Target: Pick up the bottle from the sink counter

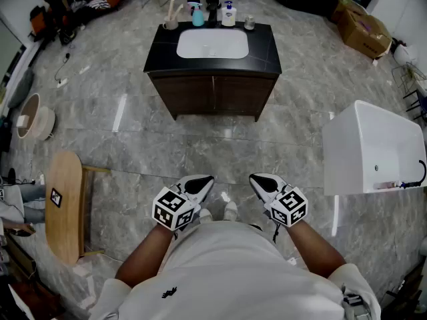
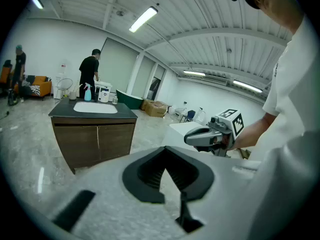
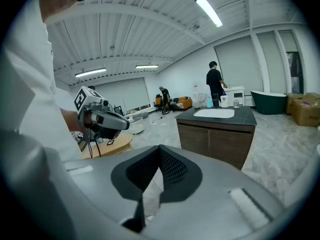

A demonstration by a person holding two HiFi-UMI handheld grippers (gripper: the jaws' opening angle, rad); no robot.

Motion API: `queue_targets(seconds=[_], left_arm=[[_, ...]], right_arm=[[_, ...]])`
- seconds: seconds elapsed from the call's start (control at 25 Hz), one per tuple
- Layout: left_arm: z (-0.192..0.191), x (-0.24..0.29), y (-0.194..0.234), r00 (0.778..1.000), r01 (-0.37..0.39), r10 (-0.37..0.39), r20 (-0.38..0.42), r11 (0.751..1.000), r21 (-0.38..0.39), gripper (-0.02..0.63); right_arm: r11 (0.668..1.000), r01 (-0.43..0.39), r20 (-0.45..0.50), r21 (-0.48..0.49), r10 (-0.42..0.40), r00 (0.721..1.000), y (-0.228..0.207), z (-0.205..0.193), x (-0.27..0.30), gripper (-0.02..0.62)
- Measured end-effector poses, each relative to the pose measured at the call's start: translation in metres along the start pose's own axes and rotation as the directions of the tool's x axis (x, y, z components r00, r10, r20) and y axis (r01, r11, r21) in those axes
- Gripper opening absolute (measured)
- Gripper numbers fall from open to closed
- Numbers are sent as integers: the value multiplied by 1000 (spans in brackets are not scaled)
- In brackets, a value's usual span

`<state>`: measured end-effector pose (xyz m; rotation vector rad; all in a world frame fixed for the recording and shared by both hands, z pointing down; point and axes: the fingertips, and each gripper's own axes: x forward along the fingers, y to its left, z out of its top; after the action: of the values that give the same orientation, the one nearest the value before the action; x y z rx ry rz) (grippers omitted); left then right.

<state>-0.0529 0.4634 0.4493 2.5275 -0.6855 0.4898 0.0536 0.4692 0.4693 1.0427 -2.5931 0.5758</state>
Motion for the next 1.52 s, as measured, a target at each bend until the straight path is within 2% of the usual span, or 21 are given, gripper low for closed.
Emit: queue_targets(seconds=[0.24, 0.48, 0.52, 0.56, 0.68, 0.72, 0.84, 0.96, 1.2, 1.52], left_arm=[[12, 22, -6, 1000, -1, 2, -22, 998, 55, 6], [22, 48, -16, 1000, 11, -10, -14, 998, 62, 6], [24, 52, -18, 1000, 14, -13, -13, 998, 65, 6], [25, 56, -18, 1000, 17, -16, -11, 998, 66, 6], [32, 66, -15, 1000, 25, -25, -14, 998, 61, 6], [35, 69, -12, 999, 31, -30, -15, 998, 59, 6], [44, 81, 1, 999, 49, -48, -15, 997, 58, 6], [59, 95, 20, 998, 66, -66, -6, 996, 64, 6], [98, 120, 93, 994, 107, -107, -5, 990, 93, 6], [166, 141, 196, 987, 158, -154, -37, 973, 169, 6]], right_arm=[[1000, 14, 21, -2, -14, 1000, -27, 3, -13, 11], [1000, 19, 71, 22, -21, 997, -56, 0, -25, 14], [999, 23, 83, 22, -25, 996, -62, 1, -27, 32], [999, 31, 92, 19, -33, 995, -68, 1, -28, 90], [997, 75, 117, 21, -77, 990, -88, 7, -29, 198], [995, 92, 127, 24, -95, 987, -95, 10, -27, 257], [988, 152, 152, 36, -155, 976, -122, 20, -21, 360], [977, 207, 158, 55, -214, 964, -153, 29, -9, 396], [959, 273, 134, 80, -282, 950, -206, 59, 41, 396], [944, 322, 105, 74, -328, 939, -273, 128, 133, 385]])
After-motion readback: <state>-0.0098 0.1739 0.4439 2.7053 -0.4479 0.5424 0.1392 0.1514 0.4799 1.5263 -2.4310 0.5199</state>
